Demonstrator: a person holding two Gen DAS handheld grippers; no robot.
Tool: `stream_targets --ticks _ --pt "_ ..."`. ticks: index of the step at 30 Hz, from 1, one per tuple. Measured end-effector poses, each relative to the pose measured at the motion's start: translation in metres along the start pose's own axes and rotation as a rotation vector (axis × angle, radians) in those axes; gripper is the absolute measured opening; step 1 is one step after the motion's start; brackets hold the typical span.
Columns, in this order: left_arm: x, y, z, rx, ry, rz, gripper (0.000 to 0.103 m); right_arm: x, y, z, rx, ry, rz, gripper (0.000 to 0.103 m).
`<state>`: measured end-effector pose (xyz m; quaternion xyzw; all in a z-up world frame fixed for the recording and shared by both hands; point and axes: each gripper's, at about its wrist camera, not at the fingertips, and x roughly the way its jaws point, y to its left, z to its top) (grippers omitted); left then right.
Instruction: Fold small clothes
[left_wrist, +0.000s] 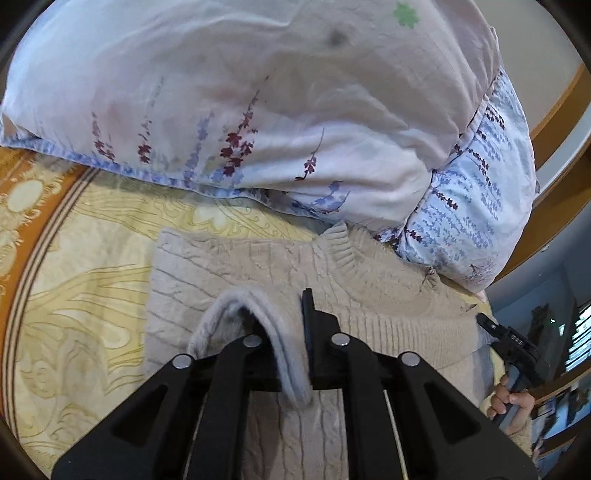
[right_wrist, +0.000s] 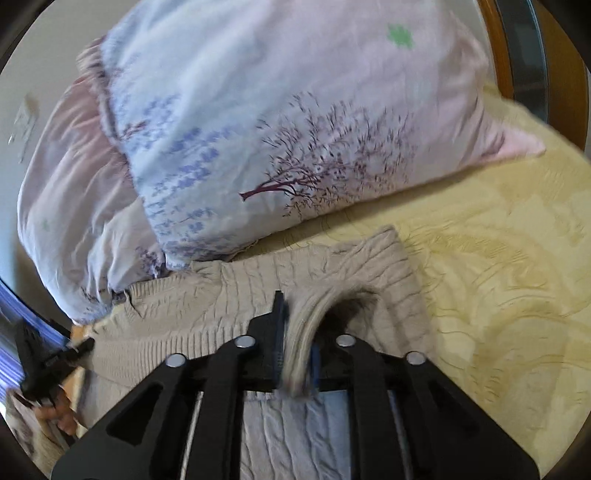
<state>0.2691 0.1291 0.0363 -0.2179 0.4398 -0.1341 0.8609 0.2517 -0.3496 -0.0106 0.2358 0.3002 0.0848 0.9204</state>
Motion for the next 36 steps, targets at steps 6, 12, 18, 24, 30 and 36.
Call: stream_targets --ticks 6,12,18,24,30,36 --pt "-0.03 0.002 0.014 -0.044 -0.124 -0.001 0.06 -0.033 0.007 0.011 -0.008 -0.127 0.021 0.059" --pt "-0.066 0.006 0.002 0.006 -0.142 0.022 0.06 -0.081 -0.003 -0.002 -0.081 -0.186 -0.037 0.057" --pt "-0.074 0.013 -0.029 0.07 -0.077 0.098 0.055 -0.088 -0.016 -0.031 -0.139 -0.104 -0.082 0.044" --pt "-0.072 0.014 -0.055 0.107 -0.045 0.137 0.05 -0.084 -0.025 -0.054 -0.165 -0.057 -0.139 0.041" --pt "-0.062 0.018 -0.069 0.11 -0.007 0.163 0.037 -0.079 -0.023 -0.064 -0.198 -0.03 -0.144 0.032" --pt "-0.061 0.015 -0.075 0.128 0.003 0.169 0.024 -0.076 -0.022 -0.068 -0.219 -0.023 -0.156 0.026"
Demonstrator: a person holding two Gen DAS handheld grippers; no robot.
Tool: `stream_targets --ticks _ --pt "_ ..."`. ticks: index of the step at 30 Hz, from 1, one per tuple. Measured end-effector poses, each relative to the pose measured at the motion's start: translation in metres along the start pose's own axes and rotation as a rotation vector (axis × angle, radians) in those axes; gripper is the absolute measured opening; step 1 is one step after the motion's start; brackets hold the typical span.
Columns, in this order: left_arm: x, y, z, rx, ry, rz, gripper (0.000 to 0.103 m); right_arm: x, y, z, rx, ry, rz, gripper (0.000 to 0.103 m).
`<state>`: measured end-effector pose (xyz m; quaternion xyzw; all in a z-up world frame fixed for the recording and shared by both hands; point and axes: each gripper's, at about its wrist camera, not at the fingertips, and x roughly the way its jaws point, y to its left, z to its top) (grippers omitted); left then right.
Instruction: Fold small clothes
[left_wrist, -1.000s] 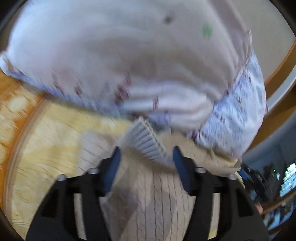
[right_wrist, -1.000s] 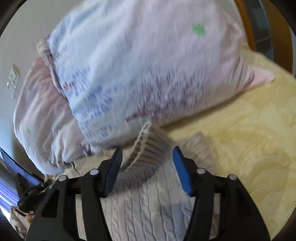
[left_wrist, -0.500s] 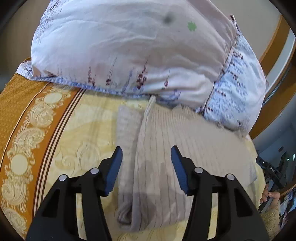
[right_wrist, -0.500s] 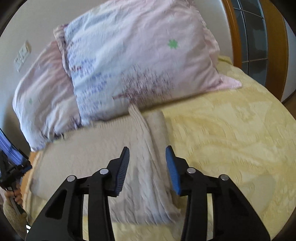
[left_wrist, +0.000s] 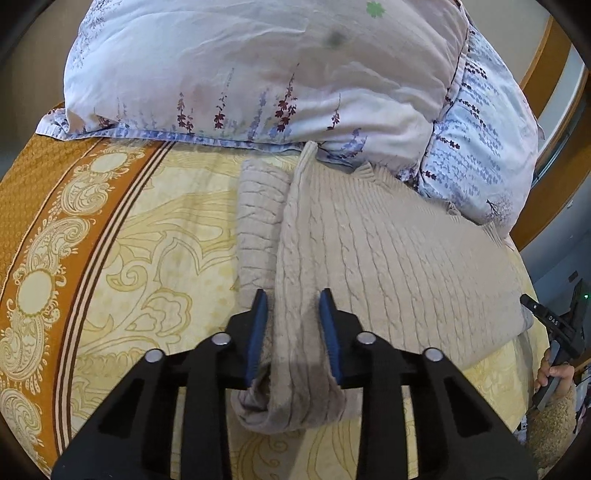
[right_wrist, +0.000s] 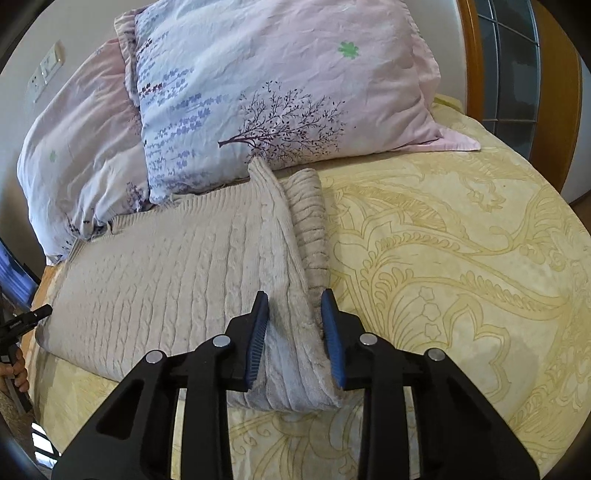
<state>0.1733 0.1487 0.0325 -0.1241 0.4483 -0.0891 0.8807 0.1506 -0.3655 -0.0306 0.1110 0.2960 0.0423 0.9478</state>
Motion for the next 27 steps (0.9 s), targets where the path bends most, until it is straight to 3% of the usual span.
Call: stream_targets --ticks 3,14,19,23,27 --pt "0.001 -0.001 -0.002 0.0 0.01 -0.006 0.009 -0.003 0.004 -0.001 -0.024 -0.019 -0.015 0.013" --pt "-0.019 0.001 -0.001 -0.008 0.001 -0.059 0.007 -0.035 0.011 0.0 -0.01 -0.095 0.002 0.008" --pt "-0.024 0.005 -0.007 0.015 0.016 -0.069 0.007 -0.033 0.009 -0.013 -0.001 -0.061 -0.032 0.008" --pt "-0.015 0.007 -0.011 0.044 0.03 -0.024 0.007 -0.013 0.0 -0.023 0.024 0.008 -0.1 0.008" --pt "-0.008 0.003 -0.008 0.048 0.035 -0.008 0.009 -0.007 -0.001 -0.019 0.048 0.018 -0.108 0.009"
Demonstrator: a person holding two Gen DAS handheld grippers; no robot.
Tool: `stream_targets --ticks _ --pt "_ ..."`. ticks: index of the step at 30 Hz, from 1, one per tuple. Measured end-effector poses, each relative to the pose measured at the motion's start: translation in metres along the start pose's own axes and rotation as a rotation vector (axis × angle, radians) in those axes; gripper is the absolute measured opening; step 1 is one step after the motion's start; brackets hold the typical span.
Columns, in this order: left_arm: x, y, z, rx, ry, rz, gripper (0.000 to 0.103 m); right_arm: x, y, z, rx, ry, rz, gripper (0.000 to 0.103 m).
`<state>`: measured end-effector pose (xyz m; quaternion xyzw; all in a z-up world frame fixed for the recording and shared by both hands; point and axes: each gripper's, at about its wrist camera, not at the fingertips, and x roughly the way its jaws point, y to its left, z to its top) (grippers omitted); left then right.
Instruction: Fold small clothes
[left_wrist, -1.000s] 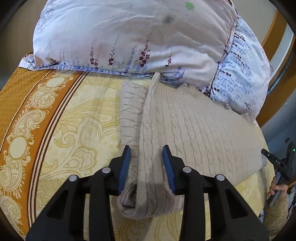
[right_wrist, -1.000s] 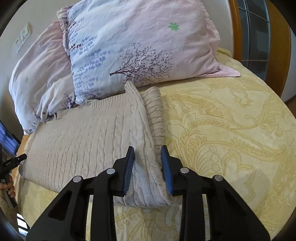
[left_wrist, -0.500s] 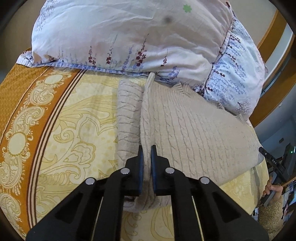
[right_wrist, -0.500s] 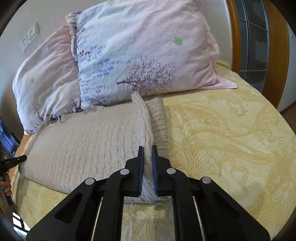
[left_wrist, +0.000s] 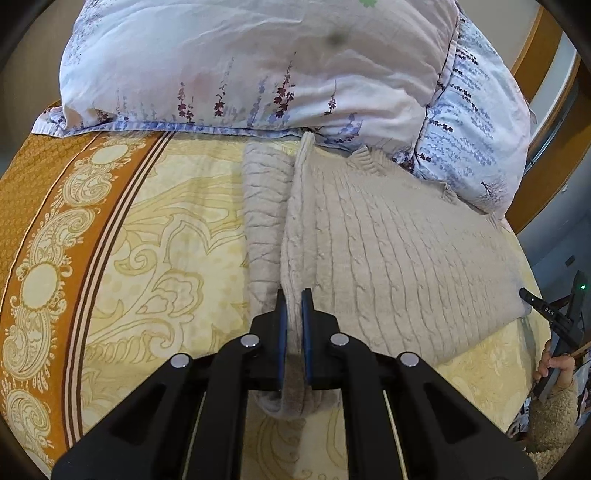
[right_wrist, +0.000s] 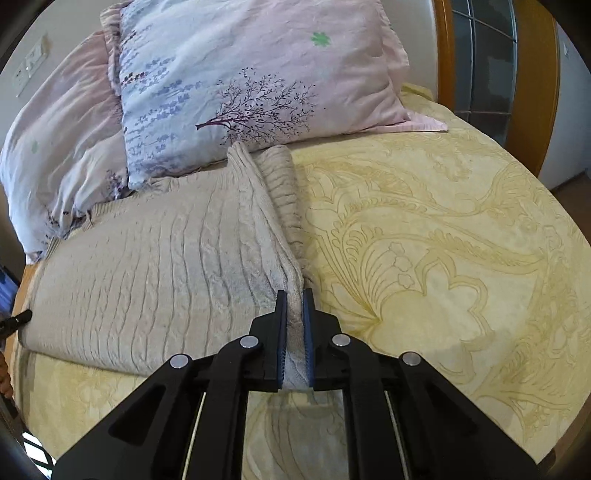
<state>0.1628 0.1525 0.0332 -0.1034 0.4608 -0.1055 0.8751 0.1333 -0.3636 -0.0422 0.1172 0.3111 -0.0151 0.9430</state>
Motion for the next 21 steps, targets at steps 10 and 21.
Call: stream_targets --ticks 10,21 --pt "-0.024 -0.013 0.014 -0.025 -0.131 -0.007 0.039 -0.02 0.05 0.024 -0.091 -0.105 0.088 0.041" --pt "0.022 -0.043 0.024 0.023 -0.052 0.057 0.052 0.043 0.122 0.019 -0.245 0.038 0.103 0.052"
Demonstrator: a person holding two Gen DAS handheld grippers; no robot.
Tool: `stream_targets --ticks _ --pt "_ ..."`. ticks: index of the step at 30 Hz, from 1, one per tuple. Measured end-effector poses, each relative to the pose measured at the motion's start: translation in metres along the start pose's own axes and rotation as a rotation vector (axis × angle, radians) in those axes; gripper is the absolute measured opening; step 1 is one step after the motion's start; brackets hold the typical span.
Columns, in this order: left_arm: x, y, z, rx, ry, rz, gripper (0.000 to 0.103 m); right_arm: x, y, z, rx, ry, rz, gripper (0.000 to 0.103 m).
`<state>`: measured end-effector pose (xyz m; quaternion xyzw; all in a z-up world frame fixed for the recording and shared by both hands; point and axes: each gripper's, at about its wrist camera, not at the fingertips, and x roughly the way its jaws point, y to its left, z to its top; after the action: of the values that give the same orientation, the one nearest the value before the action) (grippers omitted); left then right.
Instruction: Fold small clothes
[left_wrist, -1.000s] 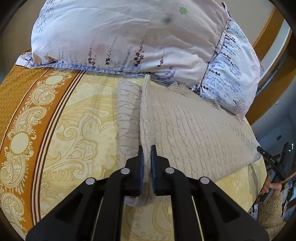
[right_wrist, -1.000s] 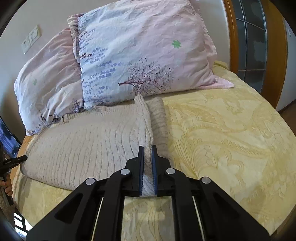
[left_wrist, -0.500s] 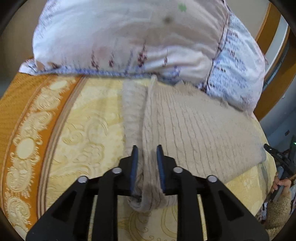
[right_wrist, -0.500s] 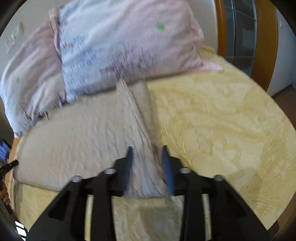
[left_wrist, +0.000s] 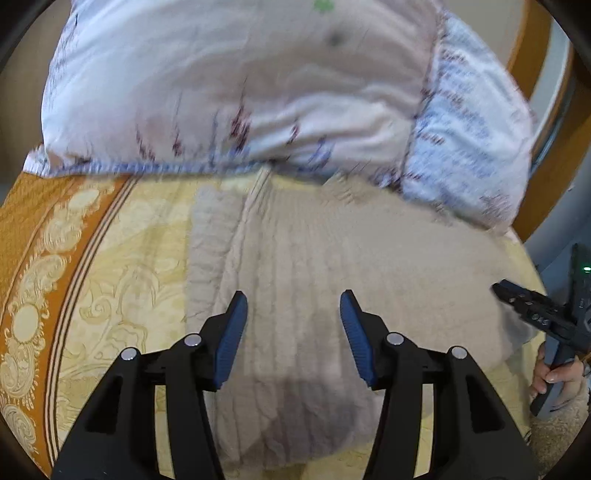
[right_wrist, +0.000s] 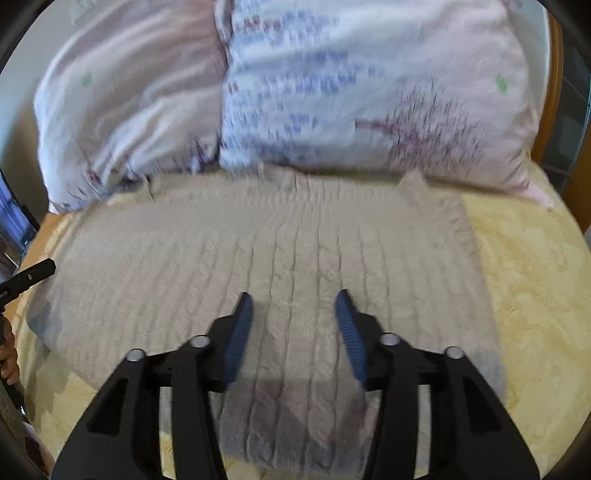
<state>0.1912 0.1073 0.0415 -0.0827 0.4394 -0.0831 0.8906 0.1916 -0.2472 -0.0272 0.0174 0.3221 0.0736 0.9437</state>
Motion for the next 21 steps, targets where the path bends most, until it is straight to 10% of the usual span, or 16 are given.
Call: stream_targets --ticks 21 --pt "0.014 0.092 0.014 -0.465 0.062 -0.252 0.061 0.0 0.0 -0.002 -0.009 -0.023 0.043 0.065"
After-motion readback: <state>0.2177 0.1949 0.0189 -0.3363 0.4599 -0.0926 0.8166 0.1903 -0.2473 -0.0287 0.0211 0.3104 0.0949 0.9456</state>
